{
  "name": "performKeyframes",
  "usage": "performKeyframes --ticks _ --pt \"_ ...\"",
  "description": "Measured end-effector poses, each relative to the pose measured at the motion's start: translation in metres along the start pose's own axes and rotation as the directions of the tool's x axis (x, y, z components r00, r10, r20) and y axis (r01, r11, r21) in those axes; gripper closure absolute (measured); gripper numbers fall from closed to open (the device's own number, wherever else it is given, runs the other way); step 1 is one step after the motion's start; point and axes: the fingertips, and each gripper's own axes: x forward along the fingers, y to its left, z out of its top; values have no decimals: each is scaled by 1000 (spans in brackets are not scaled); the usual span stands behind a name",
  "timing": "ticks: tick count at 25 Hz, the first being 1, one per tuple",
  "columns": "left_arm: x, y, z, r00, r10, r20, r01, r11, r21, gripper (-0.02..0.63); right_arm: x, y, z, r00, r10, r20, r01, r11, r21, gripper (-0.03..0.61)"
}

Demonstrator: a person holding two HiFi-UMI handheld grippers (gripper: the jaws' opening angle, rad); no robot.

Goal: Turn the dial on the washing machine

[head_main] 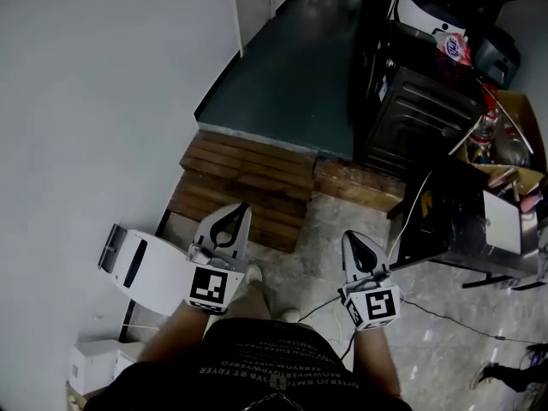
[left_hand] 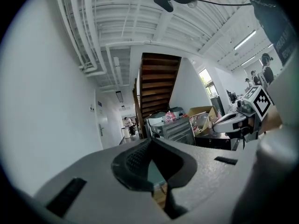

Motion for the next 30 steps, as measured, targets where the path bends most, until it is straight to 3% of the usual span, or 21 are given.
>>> performKeyframes --ticks 3,7,15,19,25,30 --pt "15 18 -3 1000 -6 21 6 1000 -24 611 24 1 4 1000 -1 2 1 1000 -17 581" --pt "47 41 0 997 -40 62 40 999 -1 611 58 -11 7 999 -35 -11 35 999 -18 581" --pt "104 104 -19 994 -90 60 90 996 -10 611 136 -22 11 997 -68 -32 68 998 -4 581" --pt "125 136 -34 991 -126 44 126 992 2 611 182 -10 20 999 -49 -16 48 998 -49 581" --pt "142 178 -57 985 -168 28 168 986 -10 611 240 9 29 999 -30 -43 27 998 -63 581" --pt "149 216 -68 985 -165 47 166 986 -29 611 260 5 45 997 -66 -31 62 992 -106 581"
